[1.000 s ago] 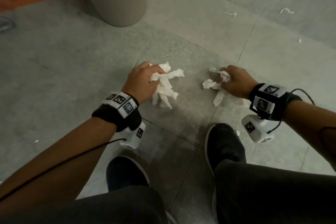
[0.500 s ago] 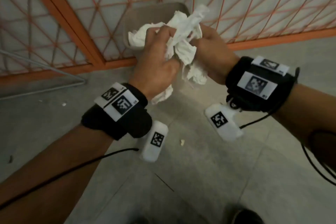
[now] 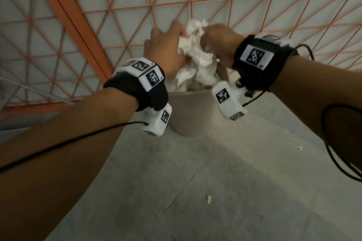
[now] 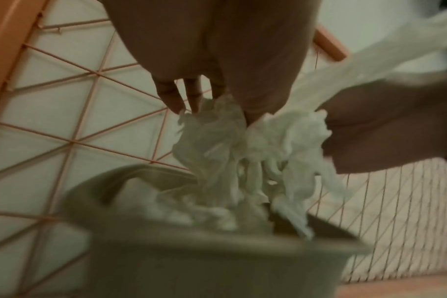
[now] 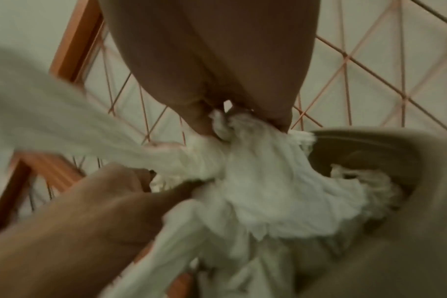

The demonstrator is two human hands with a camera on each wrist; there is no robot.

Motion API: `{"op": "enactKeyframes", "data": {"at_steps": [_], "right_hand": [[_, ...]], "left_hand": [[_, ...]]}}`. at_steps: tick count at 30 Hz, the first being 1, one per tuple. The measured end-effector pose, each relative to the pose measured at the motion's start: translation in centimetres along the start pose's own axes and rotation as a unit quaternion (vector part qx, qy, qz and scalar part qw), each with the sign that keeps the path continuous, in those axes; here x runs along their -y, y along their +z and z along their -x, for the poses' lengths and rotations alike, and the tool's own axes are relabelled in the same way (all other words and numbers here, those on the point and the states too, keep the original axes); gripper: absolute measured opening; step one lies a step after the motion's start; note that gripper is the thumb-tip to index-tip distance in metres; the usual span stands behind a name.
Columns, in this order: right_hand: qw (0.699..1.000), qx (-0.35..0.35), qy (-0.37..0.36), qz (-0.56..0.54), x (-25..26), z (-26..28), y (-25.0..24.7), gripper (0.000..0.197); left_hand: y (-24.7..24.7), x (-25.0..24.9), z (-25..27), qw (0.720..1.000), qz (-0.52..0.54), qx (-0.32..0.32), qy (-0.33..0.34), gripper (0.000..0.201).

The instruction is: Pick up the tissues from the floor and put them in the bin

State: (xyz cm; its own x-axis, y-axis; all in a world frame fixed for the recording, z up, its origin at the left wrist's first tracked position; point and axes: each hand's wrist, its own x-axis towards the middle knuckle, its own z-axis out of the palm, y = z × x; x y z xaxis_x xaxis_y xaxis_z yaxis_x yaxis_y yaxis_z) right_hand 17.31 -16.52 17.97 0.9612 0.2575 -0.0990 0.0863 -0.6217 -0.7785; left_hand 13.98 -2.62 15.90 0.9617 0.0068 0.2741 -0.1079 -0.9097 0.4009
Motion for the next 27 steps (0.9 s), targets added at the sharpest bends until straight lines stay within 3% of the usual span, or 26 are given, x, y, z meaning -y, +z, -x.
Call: {"op": "enactKeyframes", "data": {"at_steps": [3, 6, 11, 16, 20, 25, 27], "right_hand": [[0.983, 0.020, 0.007, 0.181, -1.6, -0.9, 1.7, 0.038], [0.974, 0.015, 0.015, 0.228, -2.6, -1.3, 3.4, 0.046], [0.949, 0.148, 0.013, 0.278, -3.6, -2.0, 5.0, 0.033], [0.902, 0.225, 0.022, 0.369, -4.5, -2.0, 6.1, 0.036], [0.909, 0.213, 0.036, 0.357, -3.7, -1.9, 5.4, 0.041], [0.898, 0.122, -0.032, 0.421, -2.9, -1.5, 3.6, 0.023], [0.910, 0.126, -0.031, 0.393, -2.9, -1.4, 3.7, 0.022]], "left_hand": [[1.7, 2.3, 0.0, 0.985, -0.128, 0.111, 0.029, 0.036], [2.8, 3.0, 0.0, 0.972, -0.161, 0.162, 0.050, 0.034], [3.4, 2.1, -1.2, 0.952, -0.136, 0.271, 0.049, 0.035], [4.9, 1.3, -1.2, 0.896, -0.184, 0.402, 0.049, 0.034], [3.5, 0.8, -1.7, 0.900, -0.162, 0.404, 0.022, 0.035], [1.0, 1.6, -1.9, 0.956, -0.116, 0.268, 0.039, 0.033], [1.0, 1.6, -1.4, 0.961, -0.094, 0.259, 0.029, 0.031]]}}
